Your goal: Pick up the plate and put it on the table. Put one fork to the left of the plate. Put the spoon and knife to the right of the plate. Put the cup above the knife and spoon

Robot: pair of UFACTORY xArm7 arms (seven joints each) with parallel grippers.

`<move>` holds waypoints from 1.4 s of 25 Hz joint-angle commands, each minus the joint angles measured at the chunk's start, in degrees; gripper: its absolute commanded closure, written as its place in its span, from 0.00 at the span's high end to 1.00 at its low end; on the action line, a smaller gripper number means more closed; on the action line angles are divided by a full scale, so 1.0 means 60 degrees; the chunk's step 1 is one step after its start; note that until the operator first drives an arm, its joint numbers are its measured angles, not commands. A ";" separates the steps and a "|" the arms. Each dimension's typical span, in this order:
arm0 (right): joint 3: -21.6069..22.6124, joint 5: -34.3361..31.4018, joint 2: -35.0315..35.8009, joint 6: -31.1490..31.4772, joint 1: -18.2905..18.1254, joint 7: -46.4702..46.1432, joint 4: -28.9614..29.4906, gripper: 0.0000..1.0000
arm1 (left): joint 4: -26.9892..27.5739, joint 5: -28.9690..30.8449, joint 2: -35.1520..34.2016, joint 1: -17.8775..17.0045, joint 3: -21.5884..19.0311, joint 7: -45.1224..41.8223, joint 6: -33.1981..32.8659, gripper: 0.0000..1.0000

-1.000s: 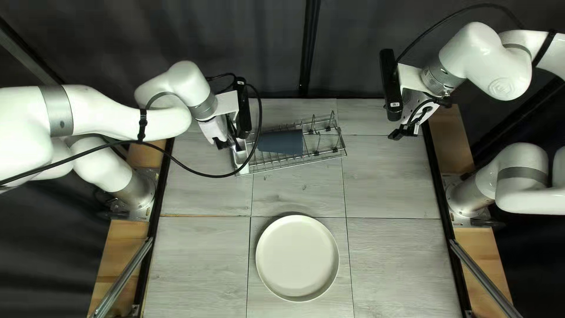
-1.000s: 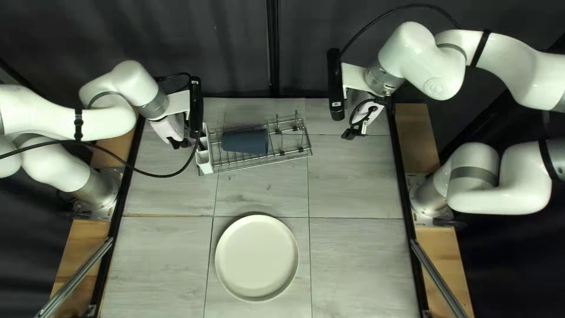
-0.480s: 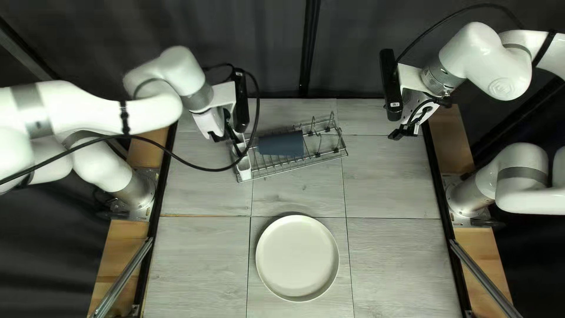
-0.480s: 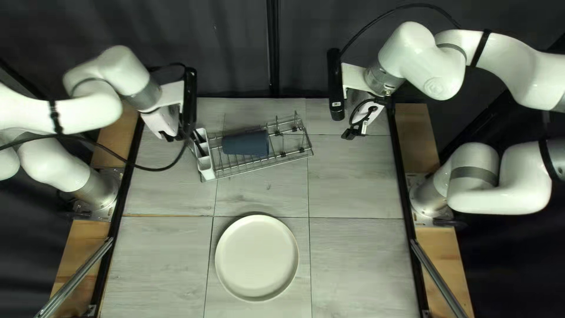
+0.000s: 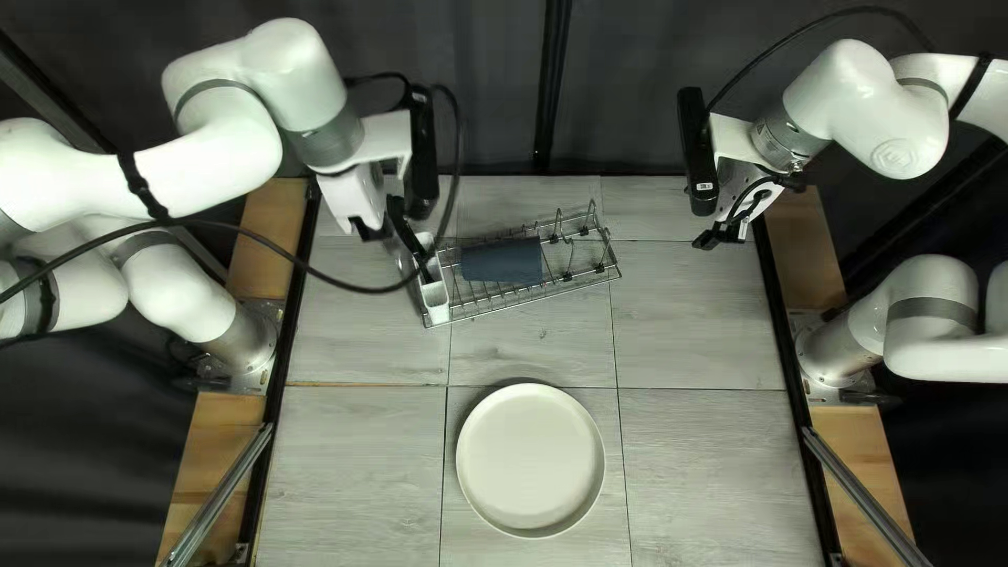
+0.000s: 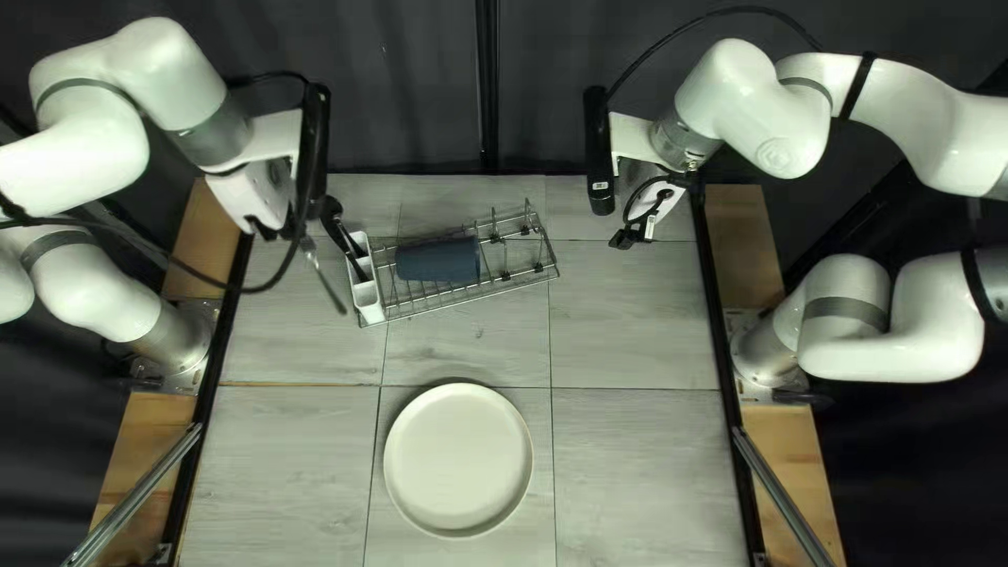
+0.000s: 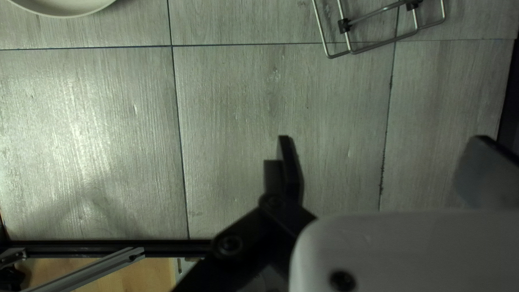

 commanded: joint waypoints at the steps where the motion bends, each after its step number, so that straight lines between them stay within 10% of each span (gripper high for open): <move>1: 0.0000 0.0000 0.0000 0.0000 0.0000 0.0000 0.0000 1.00 | 0.0196 -0.0044 0.0162 -0.0088 -0.0113 -0.0045 0.0193 0.00; 35: 0.0000 0.0000 0.0000 0.0000 0.0000 0.0000 0.0000 1.00 | -0.1965 -0.3561 0.3408 -0.1155 -0.2222 0.0723 -0.2856 0.00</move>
